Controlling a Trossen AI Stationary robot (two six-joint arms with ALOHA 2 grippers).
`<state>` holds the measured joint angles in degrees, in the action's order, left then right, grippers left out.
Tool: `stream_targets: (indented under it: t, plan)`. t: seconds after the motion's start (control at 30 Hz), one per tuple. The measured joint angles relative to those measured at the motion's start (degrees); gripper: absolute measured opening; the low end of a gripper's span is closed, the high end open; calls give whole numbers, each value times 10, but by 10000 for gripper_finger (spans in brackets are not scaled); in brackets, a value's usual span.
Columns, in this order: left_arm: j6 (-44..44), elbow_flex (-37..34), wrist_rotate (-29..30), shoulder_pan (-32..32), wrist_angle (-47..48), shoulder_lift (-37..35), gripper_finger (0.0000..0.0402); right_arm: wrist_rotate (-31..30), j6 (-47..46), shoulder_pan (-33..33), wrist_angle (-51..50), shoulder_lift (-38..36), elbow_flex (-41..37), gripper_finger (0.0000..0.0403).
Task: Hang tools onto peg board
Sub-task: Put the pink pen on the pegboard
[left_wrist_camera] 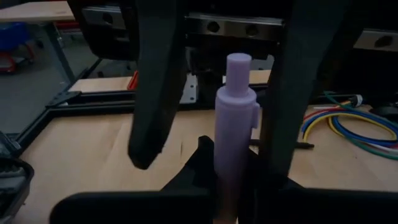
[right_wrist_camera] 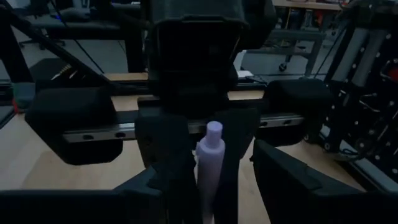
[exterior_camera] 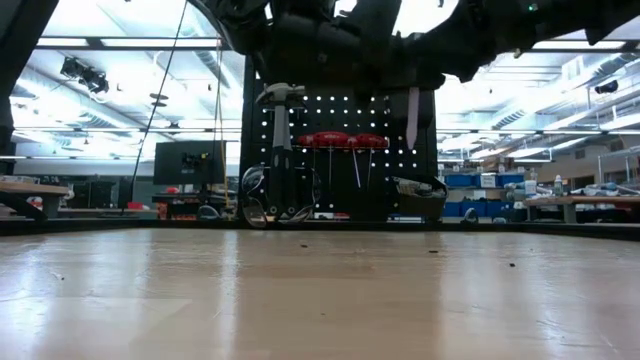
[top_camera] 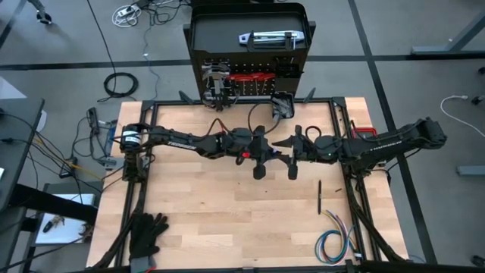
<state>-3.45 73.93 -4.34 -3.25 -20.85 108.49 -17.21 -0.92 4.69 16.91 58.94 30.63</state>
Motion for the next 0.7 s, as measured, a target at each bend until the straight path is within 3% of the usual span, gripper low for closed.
stream_targets:
  t: [0.23,0.5,0.7]
  plan:
    - [-2,0,1,0,-7,0,23,2,13,0,15,-4,1,146]
    - [-7,0,3,2,-25,0,24,8,21,0,21,0,1,48]
    - [-8,0,3,3,-25,0,26,15,24,0,20,0,1,48]
